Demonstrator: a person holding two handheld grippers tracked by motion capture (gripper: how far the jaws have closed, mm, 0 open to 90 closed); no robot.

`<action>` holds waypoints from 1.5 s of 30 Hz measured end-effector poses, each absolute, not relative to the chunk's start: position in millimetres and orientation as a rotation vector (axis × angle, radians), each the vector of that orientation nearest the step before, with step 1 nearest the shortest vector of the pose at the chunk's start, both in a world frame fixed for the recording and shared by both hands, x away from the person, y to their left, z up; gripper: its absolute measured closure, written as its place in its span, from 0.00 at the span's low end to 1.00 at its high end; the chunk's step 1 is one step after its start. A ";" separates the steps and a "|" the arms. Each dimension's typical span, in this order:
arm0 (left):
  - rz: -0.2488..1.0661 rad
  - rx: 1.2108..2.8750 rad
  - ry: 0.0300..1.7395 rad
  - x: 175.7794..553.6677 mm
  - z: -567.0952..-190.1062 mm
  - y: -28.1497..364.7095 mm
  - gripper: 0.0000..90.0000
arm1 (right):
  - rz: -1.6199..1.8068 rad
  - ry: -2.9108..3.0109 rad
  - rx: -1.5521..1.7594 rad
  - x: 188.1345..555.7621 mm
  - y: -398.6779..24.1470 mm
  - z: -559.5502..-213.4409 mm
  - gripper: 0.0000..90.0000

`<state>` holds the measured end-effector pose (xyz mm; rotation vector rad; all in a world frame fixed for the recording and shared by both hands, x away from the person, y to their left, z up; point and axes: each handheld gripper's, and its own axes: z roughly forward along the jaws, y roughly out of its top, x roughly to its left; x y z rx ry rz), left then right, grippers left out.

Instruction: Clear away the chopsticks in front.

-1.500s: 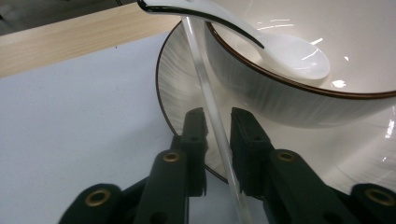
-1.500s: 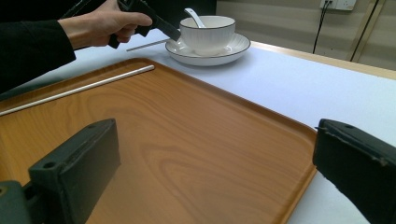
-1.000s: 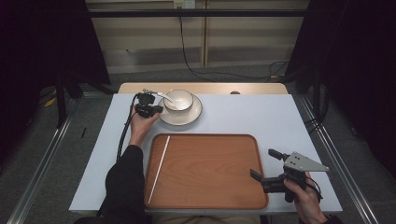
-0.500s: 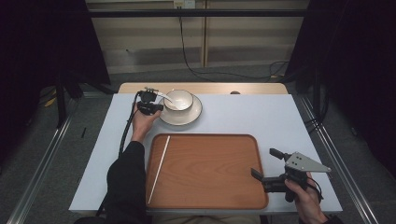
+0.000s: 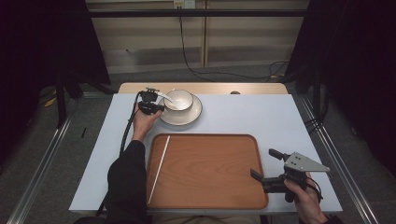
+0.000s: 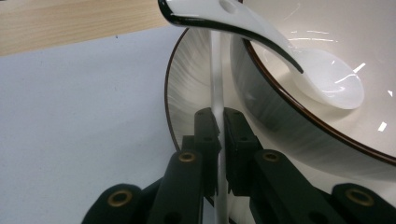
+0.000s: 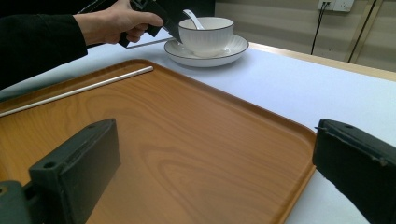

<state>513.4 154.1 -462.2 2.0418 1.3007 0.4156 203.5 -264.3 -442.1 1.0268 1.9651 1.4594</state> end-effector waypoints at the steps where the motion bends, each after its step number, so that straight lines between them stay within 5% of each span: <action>1: 0.412 2.064 1.285 513.0 -461.6 154.8 0.95 | 1.459 1.967 1.025 203.5 -264.4 -442.1 0.00; 45: 0.467 1.928 1.308 467.9 -448.5 180.1 0.95 | 1.463 1.971 1.003 202.6 -262.2 -441.9 0.00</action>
